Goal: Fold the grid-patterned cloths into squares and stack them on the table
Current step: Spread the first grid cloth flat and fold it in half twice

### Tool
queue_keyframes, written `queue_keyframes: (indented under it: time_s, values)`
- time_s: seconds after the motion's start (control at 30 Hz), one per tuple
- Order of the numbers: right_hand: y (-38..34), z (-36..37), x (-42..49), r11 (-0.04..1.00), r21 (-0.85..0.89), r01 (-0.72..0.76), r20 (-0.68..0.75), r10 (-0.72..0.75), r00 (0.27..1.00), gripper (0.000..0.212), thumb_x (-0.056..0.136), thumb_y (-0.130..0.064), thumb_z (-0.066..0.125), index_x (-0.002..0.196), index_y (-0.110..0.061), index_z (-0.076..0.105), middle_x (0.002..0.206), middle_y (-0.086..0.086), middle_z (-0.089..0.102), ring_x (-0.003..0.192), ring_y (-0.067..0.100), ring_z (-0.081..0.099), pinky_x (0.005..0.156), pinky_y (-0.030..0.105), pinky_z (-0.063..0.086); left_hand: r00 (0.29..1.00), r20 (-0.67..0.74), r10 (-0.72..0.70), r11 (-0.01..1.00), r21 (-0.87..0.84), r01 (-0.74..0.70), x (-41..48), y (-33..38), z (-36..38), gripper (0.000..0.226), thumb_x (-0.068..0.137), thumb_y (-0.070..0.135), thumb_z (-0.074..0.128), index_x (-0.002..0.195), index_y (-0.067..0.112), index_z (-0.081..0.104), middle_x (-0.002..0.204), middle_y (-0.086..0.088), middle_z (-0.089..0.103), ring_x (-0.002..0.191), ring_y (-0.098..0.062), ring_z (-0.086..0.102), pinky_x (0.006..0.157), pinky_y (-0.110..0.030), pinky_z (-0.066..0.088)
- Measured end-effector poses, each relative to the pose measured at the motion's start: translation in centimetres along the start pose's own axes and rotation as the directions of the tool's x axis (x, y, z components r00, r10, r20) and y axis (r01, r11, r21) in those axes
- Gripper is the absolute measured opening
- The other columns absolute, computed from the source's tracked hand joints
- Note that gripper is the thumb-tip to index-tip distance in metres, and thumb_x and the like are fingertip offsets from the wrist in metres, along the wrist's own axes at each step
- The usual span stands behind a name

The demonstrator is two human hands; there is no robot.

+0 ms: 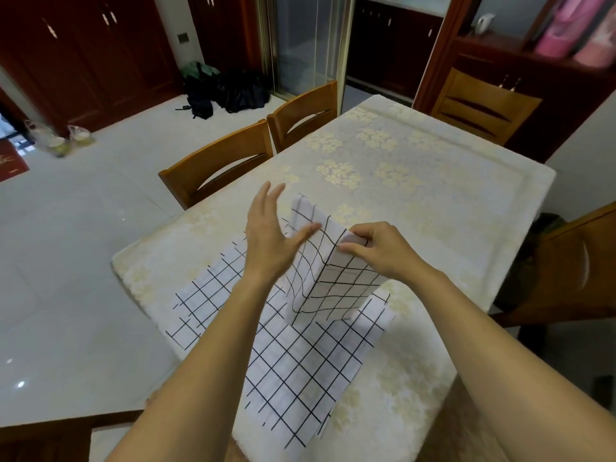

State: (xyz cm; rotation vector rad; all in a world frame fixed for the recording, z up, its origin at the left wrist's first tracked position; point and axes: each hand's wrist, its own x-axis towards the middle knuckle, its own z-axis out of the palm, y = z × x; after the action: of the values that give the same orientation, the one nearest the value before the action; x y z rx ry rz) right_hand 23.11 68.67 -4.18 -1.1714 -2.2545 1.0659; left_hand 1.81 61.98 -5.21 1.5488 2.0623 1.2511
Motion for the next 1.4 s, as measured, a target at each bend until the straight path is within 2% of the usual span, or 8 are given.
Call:
queue_keyframes:
  time_s: [0.07, 0.17, 0.4, 0.6, 0.83, 0.93, 1.17, 1.4]
  values:
    - [-0.6, 0.0, 0.1, 0.999, 0.039, 0.016, -0.008, -0.015, 1.000, 0.022, 0.085, -0.040, 0.073, 0.078, -0.019, 0.073, 0.073, 0.002, 0.068, 0.070, 0.019, 0.055, 0.067, 0.030, 0.043, 0.986, 0.165, 0.031, 0.996, -0.083, -0.018, -1.5, 0.6, 0.8, 0.093, 0.072, 0.068, 0.072, 0.150, 0.033, 0.034, 0.165, 0.007, 0.015, 0.148, -0.010, 0.016, 0.117, -0.030, 0.020]
    - [-1.4, 0.0, 0.3, 0.993, 0.112, 0.030, -0.052, -0.024, 0.998, 0.025, 0.083, -0.036, 0.076, 0.075, -0.013, 0.073, 0.065, 0.010, 0.059, 0.061, 0.013, 0.046, 0.061, 0.032, 0.039, 0.901, 0.430, 0.062, 0.983, -0.181, 0.018, -3.3, 0.8, 1.7, 0.074, 0.074, 0.060, 0.077, 0.139, 0.037, 0.048, 0.147, 0.018, 0.045, 0.131, 0.002, 0.041, 0.110, -0.026, 0.037]
    - [-2.3, 0.1, 0.0, 0.978, 0.206, 0.025, -0.117, -0.001, 0.993, 0.002, 0.084, -0.027, 0.077, 0.082, -0.026, 0.077, 0.086, -0.004, 0.073, 0.083, 0.014, 0.068, 0.078, 0.031, 0.054, 0.926, 0.370, 0.074, 0.996, -0.066, -0.053, -3.2, 0.6, 1.8, 0.006, 0.097, 0.035, 0.060, 0.098, 0.030, 0.063, 0.077, 0.014, 0.064, 0.070, -0.001, 0.055, 0.059, -0.023, 0.039]
    - [-2.5, 0.0, 0.4, 0.993, 0.101, 0.067, -0.210, -0.045, 0.977, 0.003, 0.086, -0.032, 0.074, 0.083, -0.033, 0.073, 0.112, -0.010, 0.065, 0.109, 0.004, 0.059, 0.095, 0.026, 0.045, 0.900, 0.425, 0.096, 0.994, -0.088, -0.064, -2.7, 0.4, 1.7, 0.022, 0.101, 0.037, 0.055, 0.088, 0.022, 0.065, 0.064, 0.006, 0.056, 0.057, -0.005, 0.045, 0.056, -0.026, 0.035]
    - [-2.2, -0.2, 0.7, 0.976, 0.215, 0.031, -0.126, -0.004, 0.992, 0.030, 0.082, -0.033, 0.078, 0.108, -0.025, 0.065, 0.087, -0.003, 0.072, 0.084, 0.011, 0.069, 0.079, 0.028, 0.054, 0.909, 0.403, 0.106, 0.977, -0.212, -0.020, -2.5, 0.2, 1.6, 0.030, 0.103, 0.032, 0.053, 0.083, 0.012, 0.063, 0.061, 0.010, 0.045, 0.057, -0.006, 0.039, 0.058, -0.028, 0.033]
    - [-1.8, -0.2, 0.8, 0.990, 0.137, 0.004, -0.058, 0.004, 0.998, 0.012, 0.084, -0.035, 0.076, 0.089, -0.024, 0.074, 0.075, -0.010, 0.069, 0.071, 0.006, 0.061, 0.070, 0.029, 0.048, 0.902, 0.421, 0.093, 0.969, -0.248, 0.016, -2.3, -0.1, 1.6, 0.028, 0.101, 0.033, 0.056, 0.086, 0.011, 0.065, 0.064, 0.012, 0.048, 0.059, -0.007, 0.042, 0.058, -0.029, 0.036]
    - [-0.6, -0.5, 1.4, 0.988, 0.156, -0.014, -0.311, 0.062, 0.948, 0.018, 0.087, -0.037, 0.072, 0.077, -0.022, 0.069, 0.070, 0.000, 0.066, 0.063, 0.012, 0.054, 0.060, 0.030, 0.043, 0.873, 0.487, -0.006, 0.971, -0.205, 0.121, -2.3, -1.4, 0.9, 0.020, 0.087, 0.029, 0.076, 0.105, 0.021, 0.073, 0.094, 0.008, 0.076, 0.088, -0.007, 0.071, 0.081, -0.039, 0.059]
    - [-0.1, -0.6, 1.6, 0.988, 0.143, -0.061, -0.411, 0.115, 0.904, 0.023, 0.092, -0.038, 0.066, 0.077, -0.020, 0.065, 0.066, -0.012, 0.057, 0.058, -0.001, 0.047, 0.056, 0.014, 0.035, 0.880, 0.473, -0.046, 0.996, -0.043, 0.075, -2.1, -2.1, 1.0, 0.049, 0.085, 0.060, 0.064, 0.089, 0.011, 0.067, 0.072, -0.011, 0.063, 0.063, -0.021, 0.055, 0.064, -0.040, 0.051]
